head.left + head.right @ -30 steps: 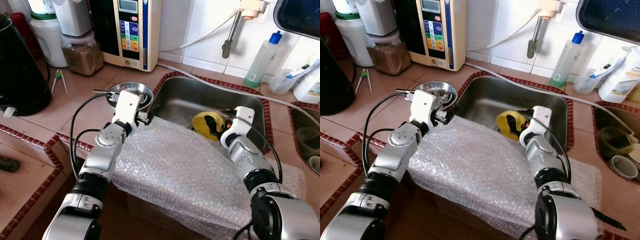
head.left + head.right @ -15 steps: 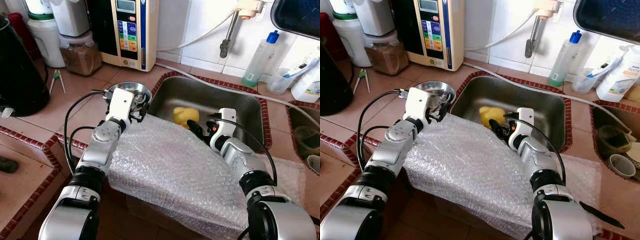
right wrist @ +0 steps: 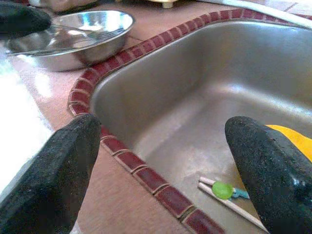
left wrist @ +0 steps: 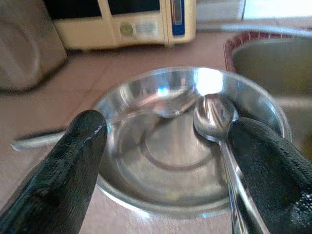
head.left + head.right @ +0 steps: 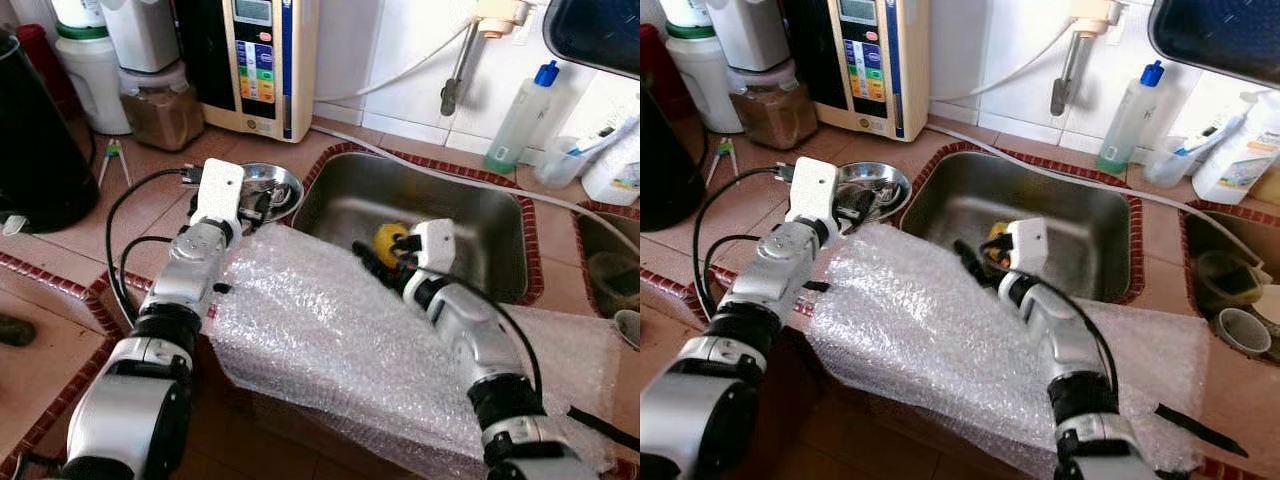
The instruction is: Kitchen organization
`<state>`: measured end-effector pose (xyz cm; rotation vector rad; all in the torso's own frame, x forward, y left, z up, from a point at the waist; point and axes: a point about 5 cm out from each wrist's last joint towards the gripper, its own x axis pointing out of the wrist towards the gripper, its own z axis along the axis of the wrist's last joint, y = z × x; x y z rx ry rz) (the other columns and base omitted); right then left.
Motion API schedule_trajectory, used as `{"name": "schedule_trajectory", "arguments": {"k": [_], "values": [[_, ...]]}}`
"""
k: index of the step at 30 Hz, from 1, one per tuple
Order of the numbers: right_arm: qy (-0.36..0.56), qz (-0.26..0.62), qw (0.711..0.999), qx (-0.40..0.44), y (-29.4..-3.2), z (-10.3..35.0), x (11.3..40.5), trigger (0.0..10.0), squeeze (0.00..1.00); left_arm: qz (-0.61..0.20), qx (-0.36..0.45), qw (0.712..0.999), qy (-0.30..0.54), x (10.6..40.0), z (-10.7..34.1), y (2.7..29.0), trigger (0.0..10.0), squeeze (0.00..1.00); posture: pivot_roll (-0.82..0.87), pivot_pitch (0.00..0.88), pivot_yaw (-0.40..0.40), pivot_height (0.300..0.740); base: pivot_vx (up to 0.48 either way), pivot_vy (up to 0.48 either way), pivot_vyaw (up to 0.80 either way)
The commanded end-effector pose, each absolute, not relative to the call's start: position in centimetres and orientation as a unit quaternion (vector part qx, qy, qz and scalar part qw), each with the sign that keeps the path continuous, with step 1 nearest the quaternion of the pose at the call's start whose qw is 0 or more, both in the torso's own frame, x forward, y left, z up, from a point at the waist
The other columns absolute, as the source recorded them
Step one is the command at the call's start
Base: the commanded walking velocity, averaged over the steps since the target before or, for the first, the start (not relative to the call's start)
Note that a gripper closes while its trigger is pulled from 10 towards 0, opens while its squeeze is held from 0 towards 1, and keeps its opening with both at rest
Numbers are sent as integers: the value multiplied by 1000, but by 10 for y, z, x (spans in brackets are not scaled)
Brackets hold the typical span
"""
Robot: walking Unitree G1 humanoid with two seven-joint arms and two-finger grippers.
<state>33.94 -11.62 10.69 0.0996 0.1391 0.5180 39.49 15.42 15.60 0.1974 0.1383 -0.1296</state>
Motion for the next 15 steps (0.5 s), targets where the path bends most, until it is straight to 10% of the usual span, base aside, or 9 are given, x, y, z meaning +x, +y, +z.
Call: {"name": "schedule_trajectory", "arguments": {"k": [1,15], "values": [[66,266,961,43,-110,110,338,10000,0,-65,88,991,73,399,161,150,10000,0,-85,20,-1,740,0,0,0],[69,262,962,29,-111,112,333,10000,0,-94,73,987,107,403,159,132,10000,0,-95,21,9,740,0,0,0]]}}
